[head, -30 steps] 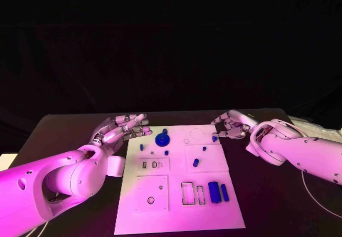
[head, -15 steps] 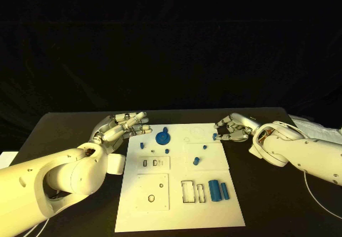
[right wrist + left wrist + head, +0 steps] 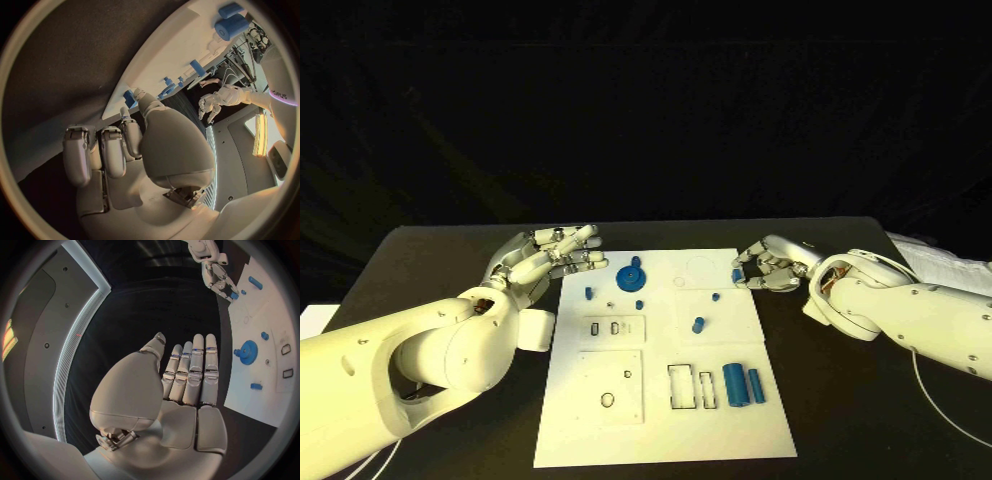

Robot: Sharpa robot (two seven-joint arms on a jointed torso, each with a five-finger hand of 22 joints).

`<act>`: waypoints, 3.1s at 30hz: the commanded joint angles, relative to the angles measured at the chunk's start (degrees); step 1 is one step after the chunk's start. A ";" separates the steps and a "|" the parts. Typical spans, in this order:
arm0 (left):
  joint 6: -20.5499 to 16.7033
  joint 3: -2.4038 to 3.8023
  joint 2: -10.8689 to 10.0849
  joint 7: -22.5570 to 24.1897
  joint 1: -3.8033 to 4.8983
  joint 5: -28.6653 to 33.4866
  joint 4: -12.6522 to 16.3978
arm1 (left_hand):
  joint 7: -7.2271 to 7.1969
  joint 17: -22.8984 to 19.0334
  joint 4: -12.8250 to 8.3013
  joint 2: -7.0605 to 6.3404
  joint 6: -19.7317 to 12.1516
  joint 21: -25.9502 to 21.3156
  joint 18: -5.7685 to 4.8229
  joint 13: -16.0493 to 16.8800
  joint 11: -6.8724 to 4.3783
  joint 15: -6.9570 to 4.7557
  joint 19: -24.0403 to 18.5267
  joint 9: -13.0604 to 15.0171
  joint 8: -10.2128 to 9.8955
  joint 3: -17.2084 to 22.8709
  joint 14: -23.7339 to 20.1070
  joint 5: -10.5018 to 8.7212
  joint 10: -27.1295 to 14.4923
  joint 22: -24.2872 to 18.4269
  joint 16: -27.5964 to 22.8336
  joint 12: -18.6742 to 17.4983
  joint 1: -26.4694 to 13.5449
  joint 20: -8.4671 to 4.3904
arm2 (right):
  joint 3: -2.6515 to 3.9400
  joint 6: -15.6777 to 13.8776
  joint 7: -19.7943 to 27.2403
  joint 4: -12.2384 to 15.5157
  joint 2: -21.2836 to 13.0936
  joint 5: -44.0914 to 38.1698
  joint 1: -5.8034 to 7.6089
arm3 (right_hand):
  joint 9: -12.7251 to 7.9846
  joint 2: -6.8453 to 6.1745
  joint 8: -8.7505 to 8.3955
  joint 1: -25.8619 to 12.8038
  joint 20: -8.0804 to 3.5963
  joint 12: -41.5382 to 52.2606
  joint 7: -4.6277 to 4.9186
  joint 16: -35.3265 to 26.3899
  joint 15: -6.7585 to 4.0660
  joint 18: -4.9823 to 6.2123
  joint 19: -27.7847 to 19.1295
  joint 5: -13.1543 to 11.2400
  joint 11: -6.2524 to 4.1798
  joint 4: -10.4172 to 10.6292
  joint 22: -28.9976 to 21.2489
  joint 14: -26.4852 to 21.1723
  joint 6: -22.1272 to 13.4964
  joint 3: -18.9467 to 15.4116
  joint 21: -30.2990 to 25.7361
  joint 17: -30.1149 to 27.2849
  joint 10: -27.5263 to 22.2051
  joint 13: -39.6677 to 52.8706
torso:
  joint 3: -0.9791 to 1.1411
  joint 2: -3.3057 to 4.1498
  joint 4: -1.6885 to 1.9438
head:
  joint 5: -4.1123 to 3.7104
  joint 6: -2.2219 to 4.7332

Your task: Assemble the parts on the task board

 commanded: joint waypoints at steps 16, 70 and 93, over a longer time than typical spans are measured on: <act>1.09 0.04 0.11 0.27 0.02 0.06 0.08 | -0.16 0.16 -0.48 0.80 0.31 -0.32 0.72 -0.06 -0.15 -0.08 0.59 0.01 -0.23 0.05 0.40 -0.05 0.56 -0.12 -0.31 -0.35 0.11 -0.09 | -0.02 1.51 0.05 -1.10 1.20 -0.88 -0.27 | 0.51 3.87 1.48 1.03 -0.43 0.98 -1.12 0.33 -0.63 -0.66 2.09 -3.41 -0.94 -0.88 6.88 5.09 5.10 2.23 0.35 11.37 0.54 4.67 | 0.00 -0.03 0.00 | 0.10 -0.21; 1.30 0.04 0.52 0.44 0.02 0.38 -1.40 | -0.14 0.22 -0.58 0.85 0.31 -0.36 0.71 -0.08 -0.14 -0.09 0.63 0.00 -0.28 0.03 0.42 -0.05 0.58 -0.16 -0.37 -0.42 0.12 -0.11 | -1.21 -2.71 -21.73 13.71 17.11 -12.00 -1.91 | 1.13 6.46 3.30 -0.77 -2.29 -1.42 -3.30 -0.34 -2.45 -0.44 1.59 -4.57 -2.87 -1.75 5.79 4.82 9.62 5.70 -0.18 10.13 -0.18 3.46 | -0.31 -0.22 0.25 | 3.61 -2.93; 1.43 0.04 0.63 0.36 0.02 0.40 -1.48 | -0.14 0.22 -0.58 0.85 0.31 -0.36 0.71 -0.08 -0.14 -0.09 0.63 0.00 -0.28 0.03 0.42 -0.05 0.58 -0.16 -0.37 -0.42 0.12 -0.11 | -1.44 2.52 -24.16 13.13 18.42 -15.02 -3.26 | 1.07 5.60 3.18 -1.86 -2.20 -1.49 -3.20 -0.40 -2.35 -0.41 1.54 -4.41 -2.77 -1.70 5.66 4.82 9.57 5.51 -0.27 10.08 -0.19 3.49 | -0.15 -0.24 0.22 | 4.01 -4.00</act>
